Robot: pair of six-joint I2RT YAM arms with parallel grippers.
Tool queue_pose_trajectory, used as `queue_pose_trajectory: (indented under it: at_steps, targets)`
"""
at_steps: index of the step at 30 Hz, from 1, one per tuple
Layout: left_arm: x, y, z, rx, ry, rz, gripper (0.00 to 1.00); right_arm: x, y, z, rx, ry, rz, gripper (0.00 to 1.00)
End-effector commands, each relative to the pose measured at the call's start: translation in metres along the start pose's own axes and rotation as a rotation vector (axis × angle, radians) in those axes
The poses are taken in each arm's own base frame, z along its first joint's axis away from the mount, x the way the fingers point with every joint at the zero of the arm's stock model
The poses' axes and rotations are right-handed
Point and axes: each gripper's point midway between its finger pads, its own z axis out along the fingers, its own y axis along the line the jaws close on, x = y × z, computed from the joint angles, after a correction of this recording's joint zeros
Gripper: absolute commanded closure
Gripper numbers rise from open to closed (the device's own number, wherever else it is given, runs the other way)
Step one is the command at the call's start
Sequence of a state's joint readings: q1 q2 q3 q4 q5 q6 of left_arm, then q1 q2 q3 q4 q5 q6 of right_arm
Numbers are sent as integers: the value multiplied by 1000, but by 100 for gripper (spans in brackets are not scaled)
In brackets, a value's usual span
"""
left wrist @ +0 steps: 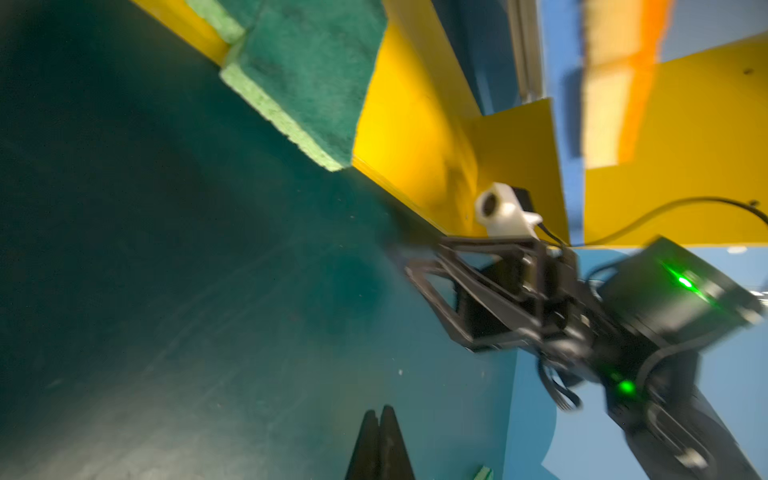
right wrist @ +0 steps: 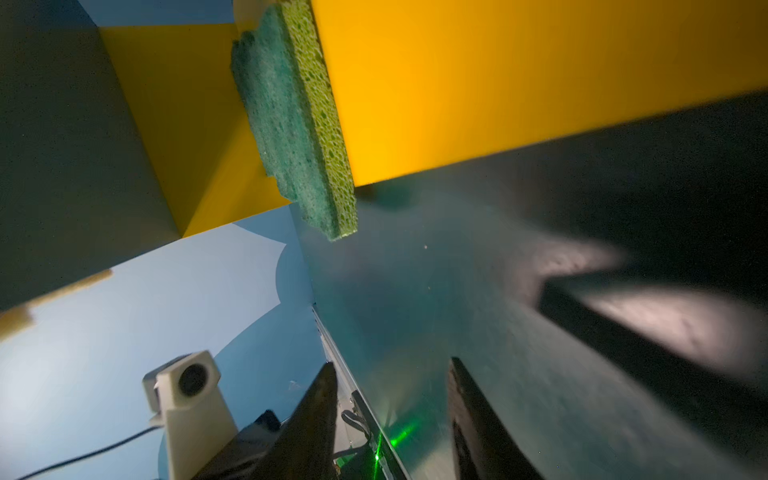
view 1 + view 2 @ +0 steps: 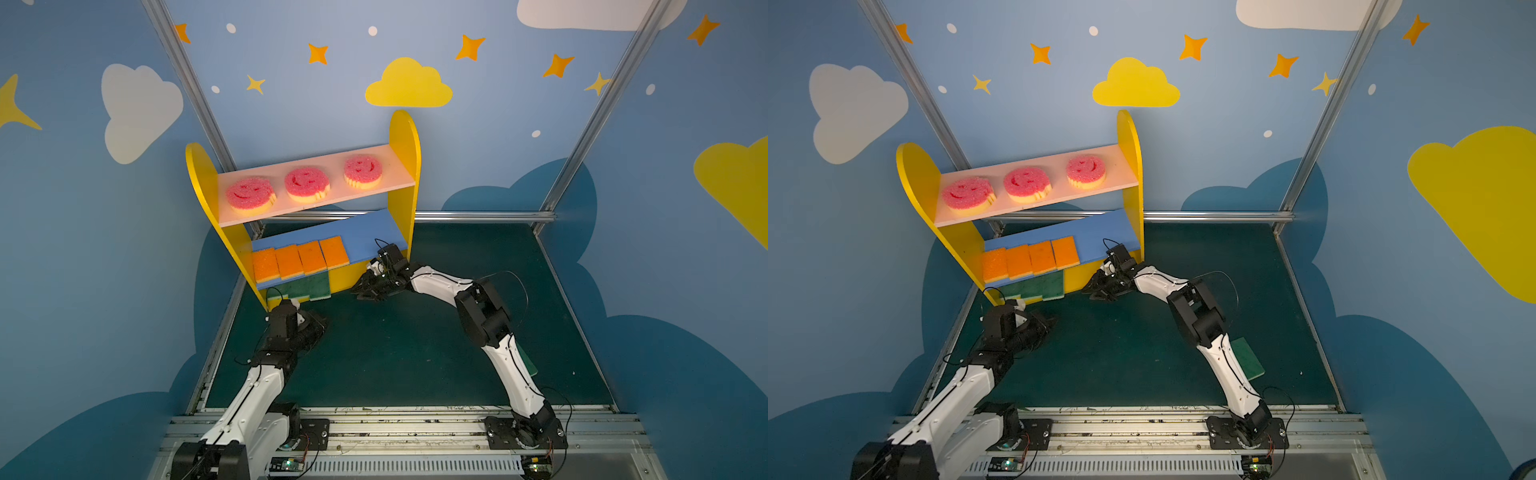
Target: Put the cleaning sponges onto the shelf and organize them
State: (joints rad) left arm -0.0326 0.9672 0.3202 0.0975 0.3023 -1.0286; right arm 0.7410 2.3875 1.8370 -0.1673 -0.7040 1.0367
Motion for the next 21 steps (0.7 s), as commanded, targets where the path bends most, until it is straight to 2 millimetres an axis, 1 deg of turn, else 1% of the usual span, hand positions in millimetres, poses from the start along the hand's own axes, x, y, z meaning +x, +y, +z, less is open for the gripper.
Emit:
queue_pose_trajectory:
  at_steps: [1,4,7,11,14,17,21]
  targets:
    - [-10,6,15,7,-35,-42,97,5,9,-19,-22,-13,-45,58]
    - [-11,17,32,-17,-23,-66,97,10,7,-31,-27,-16,-51,59]
    - [-18,24,44,-32,-43,-74,97,14,2,-44,-39,-17,-44,60]
    - [-33,31,50,-60,-123,-82,97,16,-5,-63,-53,-34,-36,61]
    - [-41,39,53,-89,-165,-92,97,17,-10,-75,-54,-44,-36,62]
    - [-43,49,58,-96,-197,-125,97,18,-15,-84,-62,-51,-31,62]
    - [-49,54,70,-77,-216,-165,97,15,-22,-94,-73,-67,-14,62]
